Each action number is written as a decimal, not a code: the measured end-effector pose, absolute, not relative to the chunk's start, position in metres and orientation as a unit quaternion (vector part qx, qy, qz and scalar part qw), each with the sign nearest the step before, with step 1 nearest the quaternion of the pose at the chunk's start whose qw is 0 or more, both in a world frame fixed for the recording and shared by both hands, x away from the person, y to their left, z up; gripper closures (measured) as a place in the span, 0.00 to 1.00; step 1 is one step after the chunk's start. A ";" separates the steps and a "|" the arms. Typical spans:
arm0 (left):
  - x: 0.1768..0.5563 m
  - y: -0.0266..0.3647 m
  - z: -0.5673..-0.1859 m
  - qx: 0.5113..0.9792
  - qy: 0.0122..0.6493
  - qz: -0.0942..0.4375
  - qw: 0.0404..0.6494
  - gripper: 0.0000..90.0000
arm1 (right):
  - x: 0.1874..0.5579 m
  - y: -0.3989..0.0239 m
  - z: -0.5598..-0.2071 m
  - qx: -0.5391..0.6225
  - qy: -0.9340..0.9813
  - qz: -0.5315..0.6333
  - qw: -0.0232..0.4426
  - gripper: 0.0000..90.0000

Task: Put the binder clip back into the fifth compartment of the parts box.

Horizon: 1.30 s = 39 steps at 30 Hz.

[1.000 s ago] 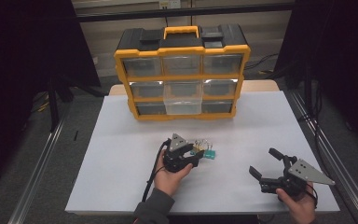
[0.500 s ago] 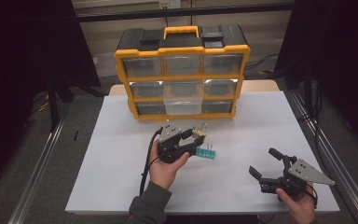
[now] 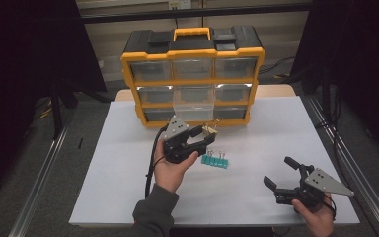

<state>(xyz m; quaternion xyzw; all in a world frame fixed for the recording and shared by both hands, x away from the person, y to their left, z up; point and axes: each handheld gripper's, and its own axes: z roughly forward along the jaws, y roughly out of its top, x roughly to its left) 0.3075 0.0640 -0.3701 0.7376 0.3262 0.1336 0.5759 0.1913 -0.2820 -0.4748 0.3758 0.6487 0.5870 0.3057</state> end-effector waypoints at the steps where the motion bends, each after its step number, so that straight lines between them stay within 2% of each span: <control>1: 0.308 0.065 -0.369 0.737 0.326 0.135 0.576 0.55 | 0.191 -0.282 -0.475 0.375 0.649 0.587 0.306 0.03; 39: 0.349 0.069 -0.313 0.706 0.342 0.188 0.592 0.55 | 0.191 -0.283 -0.474 0.374 0.651 0.587 0.303 0.03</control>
